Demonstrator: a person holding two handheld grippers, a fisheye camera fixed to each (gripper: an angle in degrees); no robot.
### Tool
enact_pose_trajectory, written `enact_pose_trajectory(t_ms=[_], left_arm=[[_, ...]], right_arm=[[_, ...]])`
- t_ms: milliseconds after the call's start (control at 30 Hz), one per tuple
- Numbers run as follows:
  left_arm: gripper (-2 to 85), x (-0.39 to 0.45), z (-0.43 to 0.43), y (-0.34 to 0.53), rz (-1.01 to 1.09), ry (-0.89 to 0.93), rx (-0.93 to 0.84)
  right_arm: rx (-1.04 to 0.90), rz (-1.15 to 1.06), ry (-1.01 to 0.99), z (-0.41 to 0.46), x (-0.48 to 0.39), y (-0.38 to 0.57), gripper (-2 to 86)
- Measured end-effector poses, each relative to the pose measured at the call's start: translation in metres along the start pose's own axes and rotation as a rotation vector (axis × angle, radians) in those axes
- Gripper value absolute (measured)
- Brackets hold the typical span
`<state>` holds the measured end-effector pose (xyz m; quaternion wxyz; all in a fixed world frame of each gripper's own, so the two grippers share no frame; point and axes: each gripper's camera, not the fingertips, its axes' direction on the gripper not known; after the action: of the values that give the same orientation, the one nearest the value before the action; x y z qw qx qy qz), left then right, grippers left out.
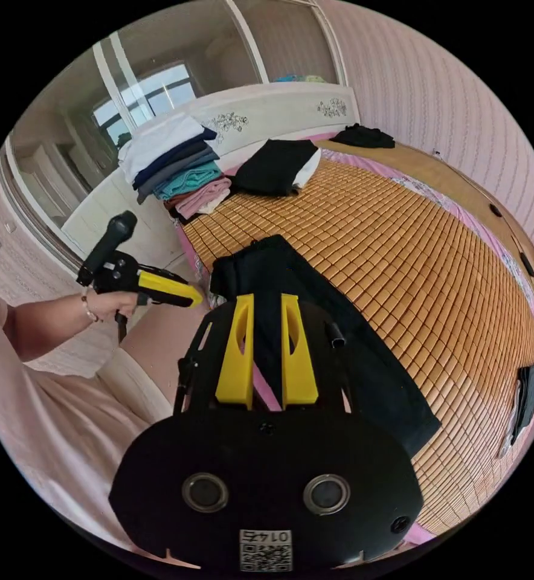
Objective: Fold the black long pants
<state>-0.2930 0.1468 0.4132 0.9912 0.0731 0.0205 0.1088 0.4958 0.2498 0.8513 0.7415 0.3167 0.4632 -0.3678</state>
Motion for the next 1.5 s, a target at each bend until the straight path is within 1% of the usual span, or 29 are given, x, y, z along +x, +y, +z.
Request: enact_pose_trajectory(t_ms=[100, 200, 300, 367, 433, 533, 567, 600, 633, 700, 800, 900, 967, 1000, 1033, 1067, 1100, 1133, 1167, 1200, 1233, 1267, 1300, 1333, 1400, 1500], left_arm=[[-0.2, -0.036, -0.012, 0.009, -0.079, 0.039, 0.049], [2.7, -0.057, -0.018, 0.003, -0.096, 0.096, 0.096], [4.9, -0.078, -0.016, -0.001, -0.136, 0.146, 0.081], [4.9, -0.088, -0.014, 0.002, -0.15, 0.131, 0.079], [4.5, -0.102, -0.01, 0.003, -0.162, 0.121, 0.04], [4.5, -0.114, -0.021, 0.004, -0.158, 0.074, 0.053], [4.6, -0.116, -0.026, 0.005, -0.157, 0.059, 0.06], [5.2, -0.121, -0.034, 0.007, -0.158, 0.043, 0.076], [6.2, -0.128, -0.041, 0.01, -0.162, 0.049, 0.088], [7.9, -0.14, -0.041, 0.014, -0.178, 0.079, 0.079], [8.1, -0.154, -0.026, 0.01, -0.158, 0.188, -0.009], [5.4, -0.154, -0.035, 0.005, -0.097, 0.148, 0.004], [4.9, -0.15, -0.056, -0.003, -0.049, 0.13, 0.073], [4.8, -0.145, -0.08, -0.009, -0.004, 0.16, 0.184], [4.8, -0.136, -0.109, -0.01, 0.086, 0.19, 0.371], [4.8, -0.131, -0.122, -0.008, 0.148, 0.196, 0.452], [4.9, -0.125, -0.136, -0.006, 0.21, 0.16, 0.536], [5.0, -0.128, -0.136, -0.007, 0.183, 0.089, 0.511], [5.1, -0.131, -0.13, -0.009, 0.164, 0.058, 0.477], [5.3, -0.145, -0.11, -0.012, 0.109, 0.034, 0.377], [5.5, -0.163, -0.083, -0.015, 0.038, 0.077, 0.24], [5.6, -0.173, -0.068, -0.016, 0.001, 0.115, 0.166], [5.6, -0.191, -0.044, -0.015, -0.078, 0.184, 0.056], [5.5, -0.201, -0.032, -0.012, -0.107, 0.254, 0.02], [4.9, -0.208, -0.03, -0.007, -0.122, 0.299, 0.047], [3.6, -0.206, -0.033, -0.011, -0.078, 0.3, 0.013]], right_arm=[[-0.118, -0.029, 0.06, 0.03, -0.001, -0.003, 8.7], [-0.211, -0.068, 0.084, 0.05, -0.006, -0.013, 10.4], [-0.231, -0.11, 0.11, 0.064, -0.014, -0.031, 11.2], [-0.227, -0.145, 0.096, 0.073, -0.022, -0.048, 11.5], [-0.224, -0.18, 0.08, 0.086, -0.032, -0.069, 11.8], [-0.275, -0.261, 0.149, 0.119, -0.047, -0.097, 9.6], [-0.334, -0.278, 0.2, 0.135, -0.046, -0.103, 7.3], [-0.359, -0.271, 0.197, 0.138, -0.042, -0.108, 4.6], [-0.346, -0.258, 0.186, 0.135, -0.039, -0.11, 3.9], [-0.233, -0.16, 0.091, 0.105, -0.02, -0.118, 1.8], [-0.114, -0.027, 0.031, 0.068, 0.01, -0.118, 1.0], [-0.007, 0.061, -0.002, 0.033, 0.033, -0.115, 0.7], [0.078, 0.109, 0.015, 0.01, 0.044, -0.114, 0.7], [0.144, 0.142, 0.009, -0.006, 0.05, -0.112, 0.7], [0.177, 0.161, 0.001, -0.013, 0.053, -0.11, 0.7], [0.24, 0.199, -0.006, -0.027, 0.058, -0.107, 0.6], [0.289, 0.226, -0.008, -0.038, 0.062, -0.104, 0.6], [0.305, 0.232, -0.008, -0.041, 0.062, -0.103, 0.6], [0.322, 0.237, -0.005, -0.044, 0.063, -0.102, 0.6], [0.32, 0.226, -0.002, -0.041, 0.062, -0.102, 0.6], [0.306, 0.22, -0.004, -0.036, 0.063, -0.103, 0.6], [0.254, 0.228, -0.017, -0.024, 0.064, -0.106, 0.7], [0.188, 0.225, -0.035, -0.008, 0.065, -0.11, 0.7], [0.153, 0.223, -0.041, 0.0, 0.065, -0.112, 0.7], [0.082, 0.207, -0.039, 0.022, 0.062, -0.118, 0.6], [0.073, 0.208, -0.035, 0.027, 0.061, -0.129, 0.6]])
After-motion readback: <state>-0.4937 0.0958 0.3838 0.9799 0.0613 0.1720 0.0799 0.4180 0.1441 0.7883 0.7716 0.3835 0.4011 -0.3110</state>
